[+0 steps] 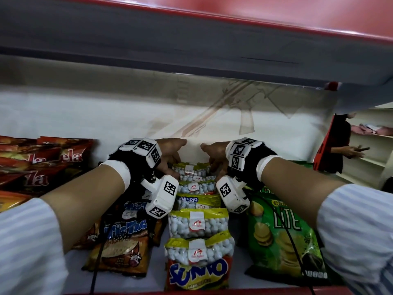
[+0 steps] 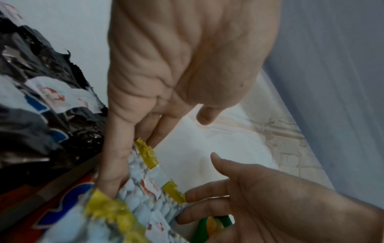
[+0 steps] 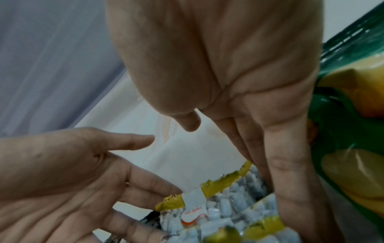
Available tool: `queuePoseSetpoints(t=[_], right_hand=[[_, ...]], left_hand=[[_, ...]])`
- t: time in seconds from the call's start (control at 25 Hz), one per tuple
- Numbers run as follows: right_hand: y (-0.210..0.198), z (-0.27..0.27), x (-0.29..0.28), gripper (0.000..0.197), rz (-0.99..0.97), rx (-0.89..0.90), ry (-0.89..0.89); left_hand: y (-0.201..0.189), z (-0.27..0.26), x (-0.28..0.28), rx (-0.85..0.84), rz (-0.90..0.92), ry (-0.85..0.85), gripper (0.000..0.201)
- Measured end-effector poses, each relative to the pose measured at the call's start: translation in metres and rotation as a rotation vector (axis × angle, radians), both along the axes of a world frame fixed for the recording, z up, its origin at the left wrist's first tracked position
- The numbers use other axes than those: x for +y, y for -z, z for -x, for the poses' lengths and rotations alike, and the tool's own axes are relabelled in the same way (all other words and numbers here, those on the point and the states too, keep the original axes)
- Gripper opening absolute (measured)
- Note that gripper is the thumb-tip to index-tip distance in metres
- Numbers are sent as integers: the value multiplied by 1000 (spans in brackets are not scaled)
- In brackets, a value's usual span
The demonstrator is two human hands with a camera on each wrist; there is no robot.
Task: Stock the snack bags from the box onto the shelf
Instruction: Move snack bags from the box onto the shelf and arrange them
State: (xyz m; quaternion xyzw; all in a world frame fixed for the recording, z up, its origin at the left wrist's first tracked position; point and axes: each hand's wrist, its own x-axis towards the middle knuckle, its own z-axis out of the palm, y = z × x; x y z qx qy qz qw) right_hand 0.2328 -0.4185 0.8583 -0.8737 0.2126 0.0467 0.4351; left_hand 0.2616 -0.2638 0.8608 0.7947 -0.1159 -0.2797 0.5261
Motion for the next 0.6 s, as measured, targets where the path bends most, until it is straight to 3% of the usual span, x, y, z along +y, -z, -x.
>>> queuePoseSetpoints(t=[0.08,0.2,0.28,0.44,0.6], right_hand=[[0,3,2,64,-17,-19,12],[-3,3,-2,53,3,-104,93],[-2,1,-2,58,44,-68,39],[0,-3,5,69,-101,-51,12],[-2,-2,6,62,-199,-72,102]], left_hand=[[-3,2,1,16,4,-42,72],[-1,-6,1,-110,-89,-115,58],[2,-8,-2,-156,-85,-150,57],[-1,-5,-10,-142,39,-144,57],[-1,0,-6,-152,35,-157,54]])
